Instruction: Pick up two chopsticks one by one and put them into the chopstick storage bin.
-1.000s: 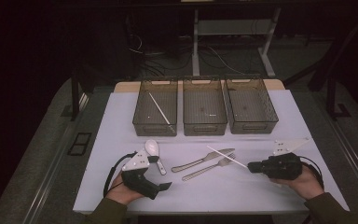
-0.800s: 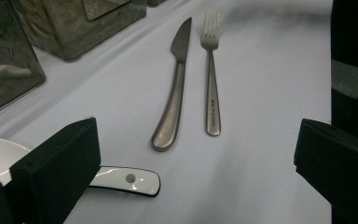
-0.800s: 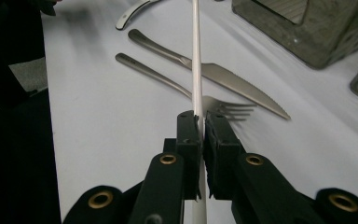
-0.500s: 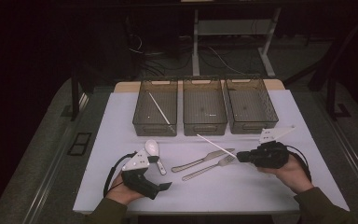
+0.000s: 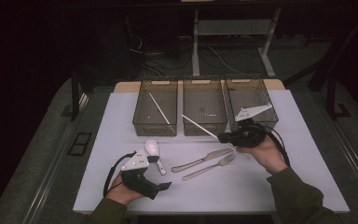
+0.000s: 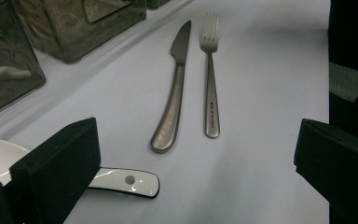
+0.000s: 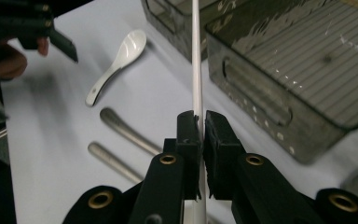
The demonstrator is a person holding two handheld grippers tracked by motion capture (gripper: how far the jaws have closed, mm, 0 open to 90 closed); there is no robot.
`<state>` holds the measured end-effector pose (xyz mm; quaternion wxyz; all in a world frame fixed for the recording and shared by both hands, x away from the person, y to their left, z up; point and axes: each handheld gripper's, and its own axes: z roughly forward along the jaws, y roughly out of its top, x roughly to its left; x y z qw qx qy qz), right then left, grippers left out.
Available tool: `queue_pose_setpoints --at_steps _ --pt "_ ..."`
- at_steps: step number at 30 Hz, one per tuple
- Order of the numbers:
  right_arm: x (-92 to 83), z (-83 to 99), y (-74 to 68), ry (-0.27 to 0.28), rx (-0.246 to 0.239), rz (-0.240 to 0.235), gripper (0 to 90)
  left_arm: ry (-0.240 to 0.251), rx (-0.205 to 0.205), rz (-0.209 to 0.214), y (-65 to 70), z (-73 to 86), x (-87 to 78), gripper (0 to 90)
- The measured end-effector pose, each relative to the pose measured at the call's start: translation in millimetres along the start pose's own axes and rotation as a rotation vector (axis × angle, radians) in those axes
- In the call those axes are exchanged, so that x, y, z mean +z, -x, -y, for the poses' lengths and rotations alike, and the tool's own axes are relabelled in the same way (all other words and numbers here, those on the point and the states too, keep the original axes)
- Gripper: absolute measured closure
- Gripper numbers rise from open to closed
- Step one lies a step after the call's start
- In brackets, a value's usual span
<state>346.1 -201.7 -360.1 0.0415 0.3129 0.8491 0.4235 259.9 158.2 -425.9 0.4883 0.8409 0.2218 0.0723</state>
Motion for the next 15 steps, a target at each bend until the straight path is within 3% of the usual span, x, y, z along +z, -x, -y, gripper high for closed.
queue_pose_setpoints --at_steps 6,15 --pt "18.0 -29.7 -1.6 -0.006 0.007 0.01 84.9 0.005 -0.008 0.003 -0.3 0.3 0.1 0.0" --pt "59.4 -76.5 -4.2 -0.046 0.026 0.045 84.9 0.011 -0.001 0.015 1.9 -1.4 1.6 0.0"
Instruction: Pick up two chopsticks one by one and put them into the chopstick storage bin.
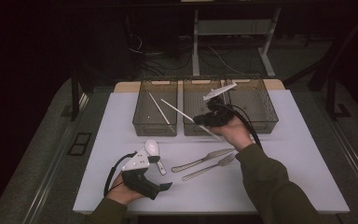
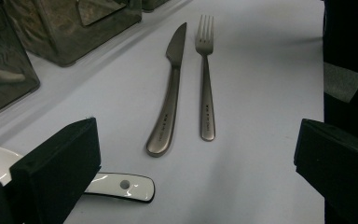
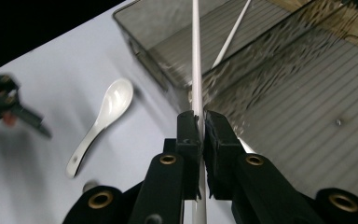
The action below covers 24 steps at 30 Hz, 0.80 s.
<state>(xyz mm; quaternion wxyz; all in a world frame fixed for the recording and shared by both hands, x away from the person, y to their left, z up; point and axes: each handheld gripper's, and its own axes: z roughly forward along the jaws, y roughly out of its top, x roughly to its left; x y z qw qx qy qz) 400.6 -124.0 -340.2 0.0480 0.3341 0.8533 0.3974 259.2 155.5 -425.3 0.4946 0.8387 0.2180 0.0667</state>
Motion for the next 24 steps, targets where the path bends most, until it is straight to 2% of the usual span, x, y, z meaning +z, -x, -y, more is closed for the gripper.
queue_pose_setpoints --at_steps 9,14,19,24 --pt "45.6 -45.7 6.6 -0.044 0.052 0.06 84.9 0.007 -0.001 0.004 -0.4 0.0 0.2 0.0" --pt "65.8 -62.6 11.4 -0.06 0.088 0.072 84.9 0.002 -0.005 0.007 -0.8 0.1 0.1 0.0" --pt "83.4 -77.0 11.1 -0.08 0.1 0.086 84.9 0.005 -0.001 0.01 -1.0 -0.2 0.3 0.0" --pt "102.6 -85.5 11.0 -0.114 0.129 0.104 84.8 0.012 -0.007 0.014 -1.3 -0.1 -0.5 0.0"
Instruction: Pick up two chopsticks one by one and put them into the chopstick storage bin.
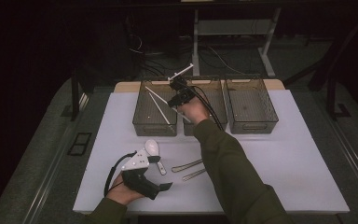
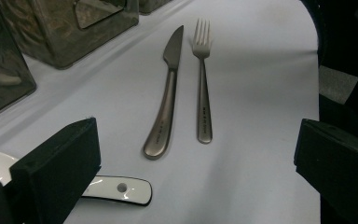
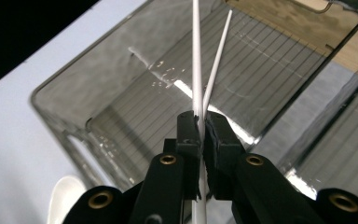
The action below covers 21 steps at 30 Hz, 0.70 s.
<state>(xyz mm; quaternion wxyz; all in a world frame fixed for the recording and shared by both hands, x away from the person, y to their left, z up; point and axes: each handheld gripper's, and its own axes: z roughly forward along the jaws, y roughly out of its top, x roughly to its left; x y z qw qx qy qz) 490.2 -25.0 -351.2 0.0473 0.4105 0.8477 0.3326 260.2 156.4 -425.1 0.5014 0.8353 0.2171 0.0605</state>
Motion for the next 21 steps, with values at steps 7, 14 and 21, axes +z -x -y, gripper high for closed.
queue_pose_setpoints --at_steps 7,14,21 --pt "17.9 -13.8 -3.8 -0.02 0.019 0.031 84.7 0.006 0.0 0.004 -1.0 -0.7 0.5 0.0" --pt "32.6 -13.2 -9.4 -0.03 0.013 0.049 83.7 0.008 -0.006 0.006 -0.3 -0.7 0.3 0.0" --pt "26.5 -13.9 -11.5 0.004 0.002 0.023 70.8 0.008 0.002 0.007 -0.5 -1.0 0.6 0.0"
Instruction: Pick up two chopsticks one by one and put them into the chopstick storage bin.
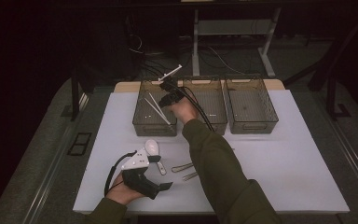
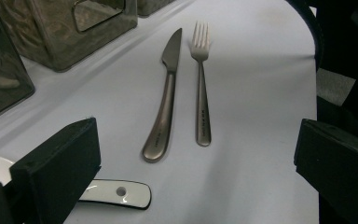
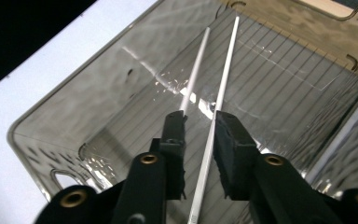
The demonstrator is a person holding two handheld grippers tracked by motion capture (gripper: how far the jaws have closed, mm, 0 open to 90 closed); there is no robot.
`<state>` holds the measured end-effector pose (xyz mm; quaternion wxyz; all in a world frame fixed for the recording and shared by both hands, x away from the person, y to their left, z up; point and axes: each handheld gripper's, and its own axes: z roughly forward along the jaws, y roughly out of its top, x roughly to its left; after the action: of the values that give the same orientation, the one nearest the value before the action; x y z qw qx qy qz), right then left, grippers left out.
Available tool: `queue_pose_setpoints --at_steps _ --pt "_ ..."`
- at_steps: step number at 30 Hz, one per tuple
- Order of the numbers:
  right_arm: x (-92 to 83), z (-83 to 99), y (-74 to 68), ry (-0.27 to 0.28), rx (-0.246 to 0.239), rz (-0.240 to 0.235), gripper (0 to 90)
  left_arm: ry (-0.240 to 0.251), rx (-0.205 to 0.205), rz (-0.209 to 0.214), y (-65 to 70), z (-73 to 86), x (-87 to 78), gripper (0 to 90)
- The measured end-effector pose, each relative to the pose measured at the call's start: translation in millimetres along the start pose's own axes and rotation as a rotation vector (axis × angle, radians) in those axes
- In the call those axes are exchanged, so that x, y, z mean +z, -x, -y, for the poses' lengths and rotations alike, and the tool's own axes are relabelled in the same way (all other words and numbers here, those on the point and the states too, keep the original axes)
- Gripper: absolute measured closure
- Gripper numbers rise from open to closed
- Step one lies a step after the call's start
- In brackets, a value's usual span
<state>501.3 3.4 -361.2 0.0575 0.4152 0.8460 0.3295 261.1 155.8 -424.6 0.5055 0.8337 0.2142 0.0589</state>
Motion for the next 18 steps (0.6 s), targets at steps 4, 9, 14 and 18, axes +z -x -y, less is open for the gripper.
queue_pose_setpoints --at_steps 4,9,14,18 --pt "-9.2 2.8 2.6 0.019 -0.004 -0.033 63.7 -0.001 -0.005 -0.003 -0.2 0.4 -0.5 0.0" --pt "-21.0 10.3 2.4 0.054 -0.036 -0.075 52.1 -0.008 0.001 -0.004 -0.4 0.4 -0.3 0.0" --pt "-36.5 23.0 2.5 0.084 -0.082 -0.129 46.2 -0.013 0.002 -0.008 -0.8 1.0 0.2 0.0" --pt "-50.8 35.6 2.9 0.116 -0.123 -0.146 42.2 -0.021 0.006 -0.011 -1.0 1.1 -0.1 0.0"
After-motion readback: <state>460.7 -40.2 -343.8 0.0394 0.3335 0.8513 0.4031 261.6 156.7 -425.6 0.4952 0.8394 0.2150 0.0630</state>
